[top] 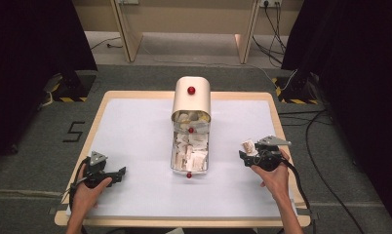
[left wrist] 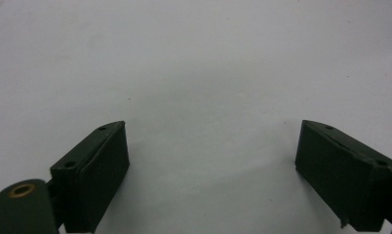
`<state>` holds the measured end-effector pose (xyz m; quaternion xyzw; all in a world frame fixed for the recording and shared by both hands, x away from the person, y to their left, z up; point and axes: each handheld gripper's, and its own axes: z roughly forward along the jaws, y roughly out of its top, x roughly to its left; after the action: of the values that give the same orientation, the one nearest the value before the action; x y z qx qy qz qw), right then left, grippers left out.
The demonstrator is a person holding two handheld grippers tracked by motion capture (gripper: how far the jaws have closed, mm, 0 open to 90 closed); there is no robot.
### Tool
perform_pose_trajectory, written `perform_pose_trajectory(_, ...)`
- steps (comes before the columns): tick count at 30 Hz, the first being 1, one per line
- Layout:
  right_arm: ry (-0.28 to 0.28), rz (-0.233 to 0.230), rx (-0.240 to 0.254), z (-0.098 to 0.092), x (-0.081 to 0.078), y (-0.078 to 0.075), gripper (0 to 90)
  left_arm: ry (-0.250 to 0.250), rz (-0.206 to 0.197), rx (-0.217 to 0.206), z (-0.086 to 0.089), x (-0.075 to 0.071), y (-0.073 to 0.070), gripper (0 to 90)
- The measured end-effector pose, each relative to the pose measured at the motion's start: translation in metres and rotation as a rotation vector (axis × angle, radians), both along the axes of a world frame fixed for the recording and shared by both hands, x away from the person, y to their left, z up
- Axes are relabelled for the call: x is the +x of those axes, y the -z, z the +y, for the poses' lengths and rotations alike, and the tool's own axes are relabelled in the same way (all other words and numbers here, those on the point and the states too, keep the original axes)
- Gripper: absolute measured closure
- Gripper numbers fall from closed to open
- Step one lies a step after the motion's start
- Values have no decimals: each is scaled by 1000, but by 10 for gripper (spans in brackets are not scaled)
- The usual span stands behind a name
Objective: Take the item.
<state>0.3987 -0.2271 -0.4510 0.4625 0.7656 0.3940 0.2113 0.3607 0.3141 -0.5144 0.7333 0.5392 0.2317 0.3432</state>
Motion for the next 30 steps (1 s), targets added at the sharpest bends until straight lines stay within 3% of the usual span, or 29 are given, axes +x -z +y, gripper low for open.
perform_pose_trajectory(30, -90, 13, -25, 18, -41, 11, 283, 0, 0, 1, 0, 0, 0, 114)
